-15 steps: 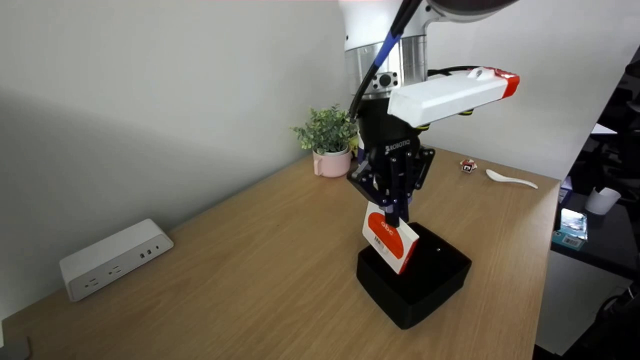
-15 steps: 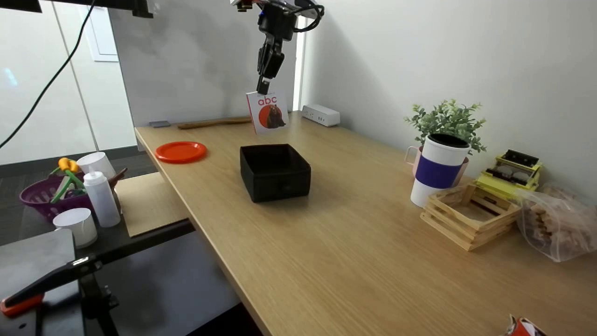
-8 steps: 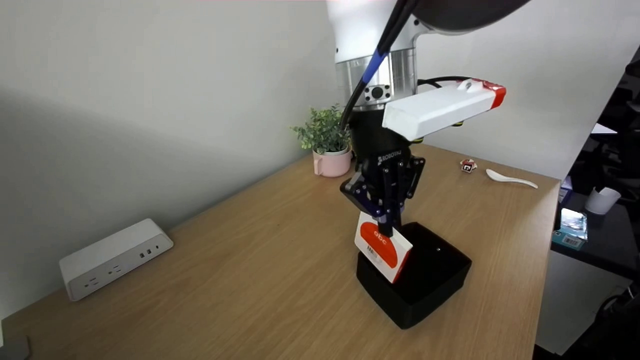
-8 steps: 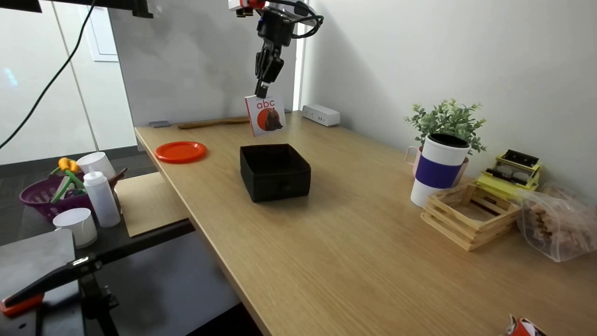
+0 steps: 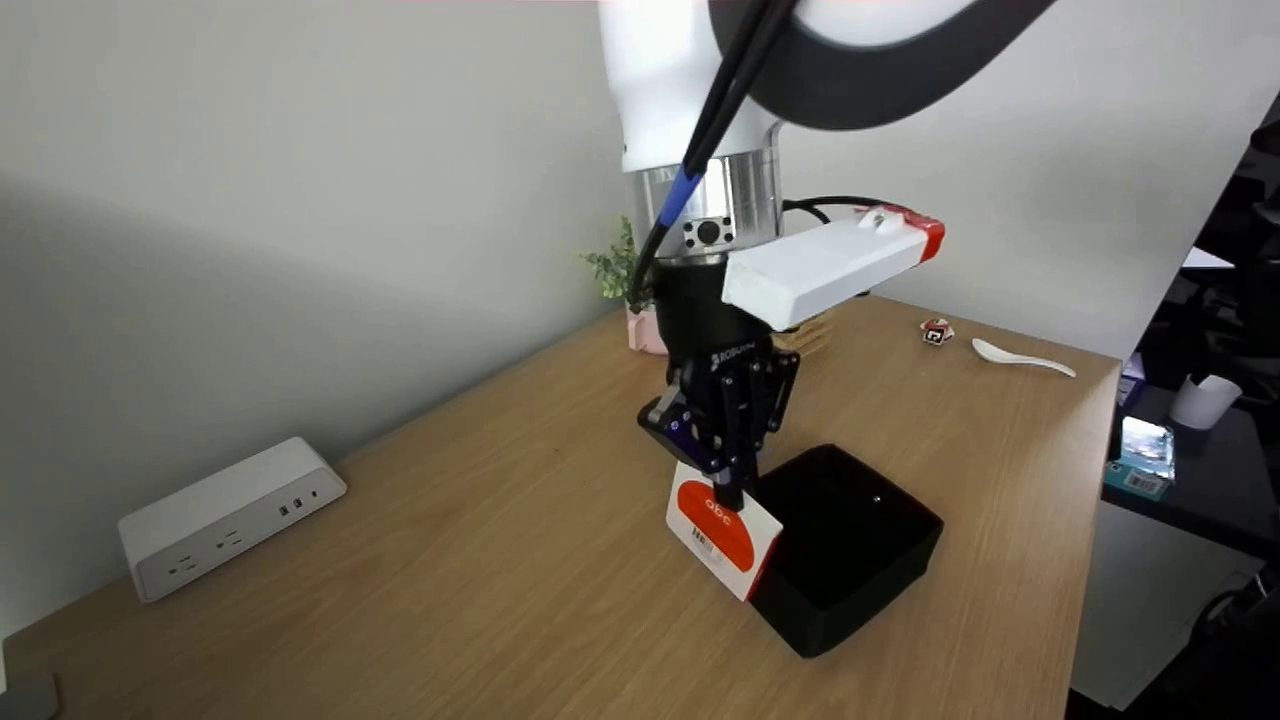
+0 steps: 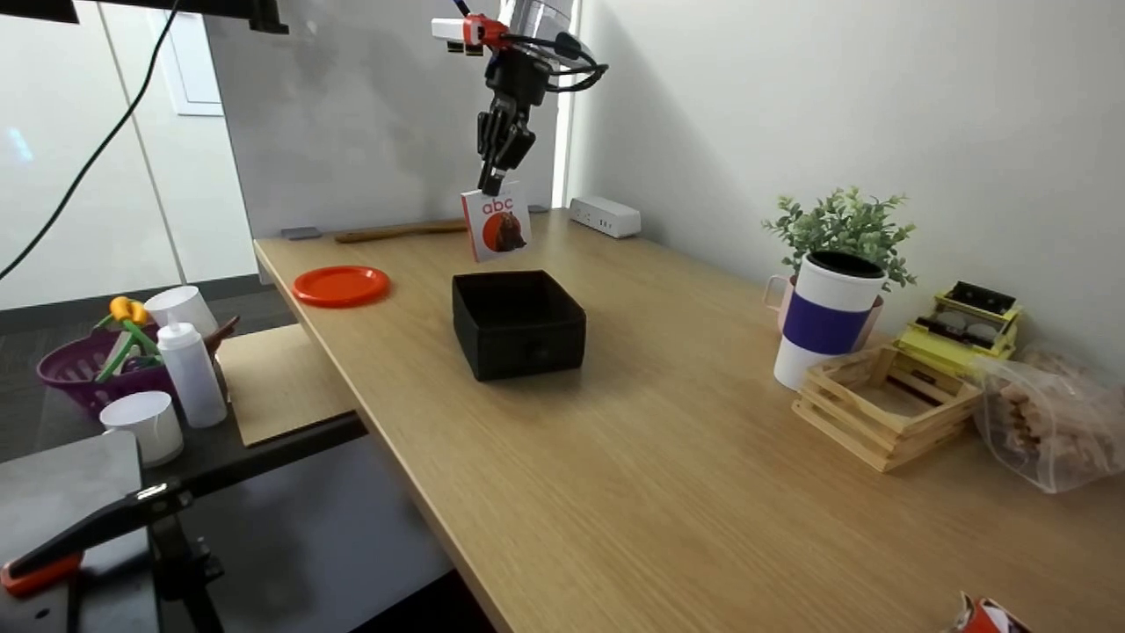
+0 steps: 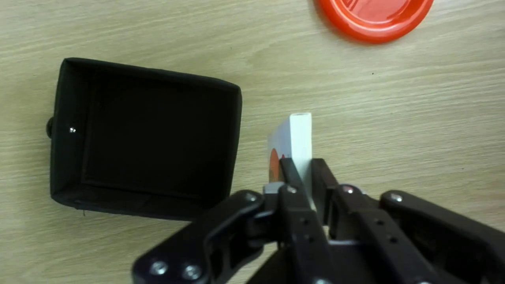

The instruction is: Remove the book from the black bowl and put it on the table

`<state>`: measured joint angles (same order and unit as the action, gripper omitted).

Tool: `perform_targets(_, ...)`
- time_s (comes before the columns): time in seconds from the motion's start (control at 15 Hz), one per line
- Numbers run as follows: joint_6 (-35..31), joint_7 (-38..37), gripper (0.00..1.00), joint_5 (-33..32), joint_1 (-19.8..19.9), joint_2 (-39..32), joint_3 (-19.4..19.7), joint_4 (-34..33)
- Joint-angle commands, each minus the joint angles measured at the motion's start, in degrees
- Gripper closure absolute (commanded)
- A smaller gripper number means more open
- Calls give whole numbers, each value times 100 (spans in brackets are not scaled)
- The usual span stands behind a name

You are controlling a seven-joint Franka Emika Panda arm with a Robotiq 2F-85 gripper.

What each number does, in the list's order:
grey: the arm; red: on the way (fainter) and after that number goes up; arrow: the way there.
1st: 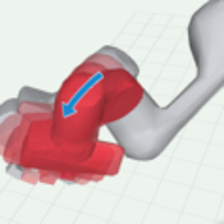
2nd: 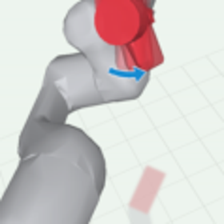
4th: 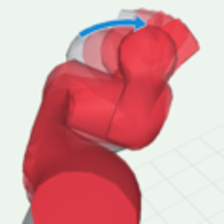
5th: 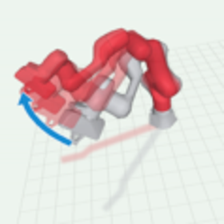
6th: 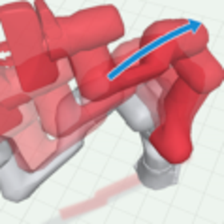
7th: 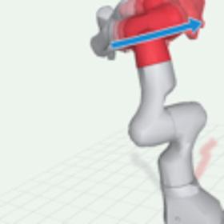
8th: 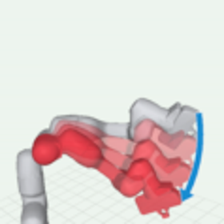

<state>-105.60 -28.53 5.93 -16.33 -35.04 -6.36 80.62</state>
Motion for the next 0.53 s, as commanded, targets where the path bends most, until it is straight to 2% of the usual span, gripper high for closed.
perform_targets(0.0, 152, 236, 97, 150, 0, -442, -47, -541)
perform_targets(0.47, 202, 392, 97, 499, 158, -957, -66, -826)
